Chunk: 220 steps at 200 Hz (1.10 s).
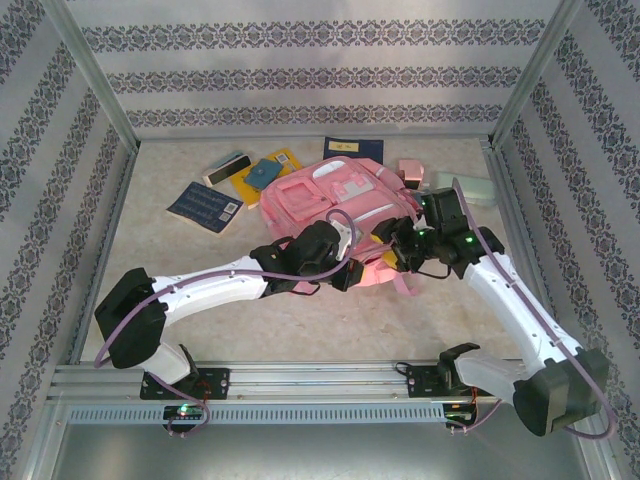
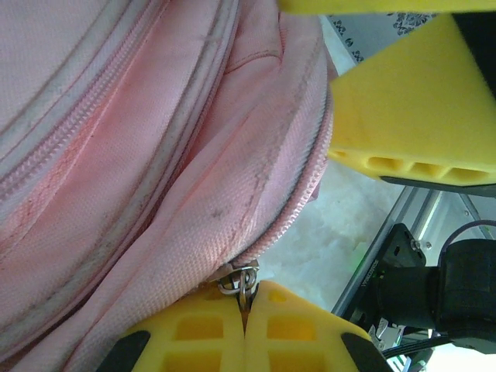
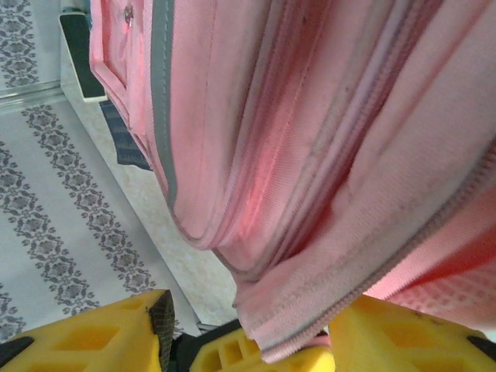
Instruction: Pack books, pencil case, and school supplies into a backpack
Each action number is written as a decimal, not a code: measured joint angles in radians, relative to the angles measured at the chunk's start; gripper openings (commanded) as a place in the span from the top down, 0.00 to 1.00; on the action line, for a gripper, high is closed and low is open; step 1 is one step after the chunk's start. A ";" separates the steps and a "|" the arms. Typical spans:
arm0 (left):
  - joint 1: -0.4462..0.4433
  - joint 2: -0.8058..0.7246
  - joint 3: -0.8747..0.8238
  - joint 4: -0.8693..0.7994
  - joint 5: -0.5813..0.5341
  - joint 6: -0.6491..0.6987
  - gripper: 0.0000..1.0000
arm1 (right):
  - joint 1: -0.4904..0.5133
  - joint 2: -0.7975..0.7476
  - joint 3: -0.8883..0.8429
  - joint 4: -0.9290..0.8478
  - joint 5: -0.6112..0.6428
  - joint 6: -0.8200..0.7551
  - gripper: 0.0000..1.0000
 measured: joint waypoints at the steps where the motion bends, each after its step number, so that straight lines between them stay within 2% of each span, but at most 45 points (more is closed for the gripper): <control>1: 0.000 0.000 0.000 0.000 0.000 0.000 1.00 | 0.001 0.001 0.000 0.001 0.000 0.000 0.47; 22: 0.000 0.000 0.002 0.000 -0.003 0.000 1.00 | 0.018 0.031 0.000 0.013 0.001 0.026 0.53; 33: 0.000 0.000 0.003 -0.003 -0.005 0.000 1.00 | 0.026 0.042 0.000 0.009 0.005 0.034 0.59; 45: -0.002 0.000 0.003 -0.007 -0.011 0.000 1.00 | 0.034 0.050 0.000 -0.002 0.011 0.045 0.71; 65: -0.006 0.000 0.003 -0.010 -0.019 0.000 1.00 | 0.037 0.056 0.000 -0.016 0.021 0.055 1.00; 112: -0.010 -0.017 -0.015 -0.014 -0.041 0.000 1.00 | 0.034 0.053 0.000 -0.056 0.042 0.044 1.00; 161: -0.003 -0.163 -0.166 -0.008 -0.084 -0.012 1.00 | 0.028 0.041 0.000 -0.071 0.021 0.006 1.00; 188: 0.032 -0.241 -0.235 -0.010 -0.087 -0.012 1.00 | 0.028 0.033 0.000 -0.072 0.004 -0.032 1.00; 220: 0.122 -0.314 -0.303 -0.017 -0.084 -0.014 1.00 | 0.028 0.024 0.014 -0.084 0.009 -0.108 1.00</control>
